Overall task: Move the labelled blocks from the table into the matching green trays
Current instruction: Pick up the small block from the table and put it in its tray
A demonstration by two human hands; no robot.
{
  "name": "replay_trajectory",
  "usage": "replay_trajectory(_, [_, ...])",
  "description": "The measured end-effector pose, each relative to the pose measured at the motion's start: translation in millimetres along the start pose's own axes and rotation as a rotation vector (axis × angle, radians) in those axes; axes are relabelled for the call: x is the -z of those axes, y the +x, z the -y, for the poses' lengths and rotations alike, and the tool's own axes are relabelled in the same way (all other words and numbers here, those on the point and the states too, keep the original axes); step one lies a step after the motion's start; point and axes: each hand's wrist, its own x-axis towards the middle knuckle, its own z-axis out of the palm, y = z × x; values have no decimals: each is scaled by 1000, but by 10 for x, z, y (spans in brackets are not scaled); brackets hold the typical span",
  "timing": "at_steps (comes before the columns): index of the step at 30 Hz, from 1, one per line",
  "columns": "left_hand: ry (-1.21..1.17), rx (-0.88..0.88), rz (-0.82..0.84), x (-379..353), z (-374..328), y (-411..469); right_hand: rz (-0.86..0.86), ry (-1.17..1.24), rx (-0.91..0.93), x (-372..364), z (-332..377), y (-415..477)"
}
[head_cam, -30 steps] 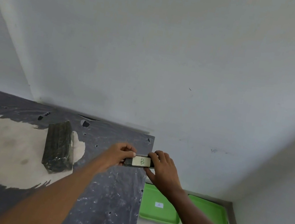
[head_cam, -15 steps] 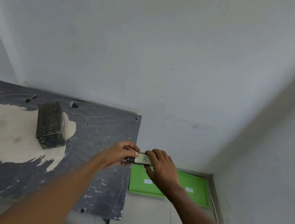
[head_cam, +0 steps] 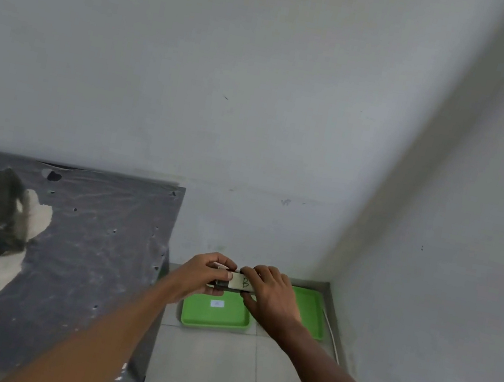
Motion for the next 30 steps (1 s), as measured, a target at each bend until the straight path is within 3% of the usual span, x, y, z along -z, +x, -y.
replay_trajectory(10, [59, 96, -194, -1656, -15, 1283, 114, -17, -80, -106, -2181, -294])
replay_trajectory(21, [862, -5, -156, -2393, 587, 2237, 232, 10, -119, -831, -3523, -352])
replay_trajectory(30, [1241, -53, -150, -2280, 1873, 3631, 249, -21, -147, -2612, -4240, -20])
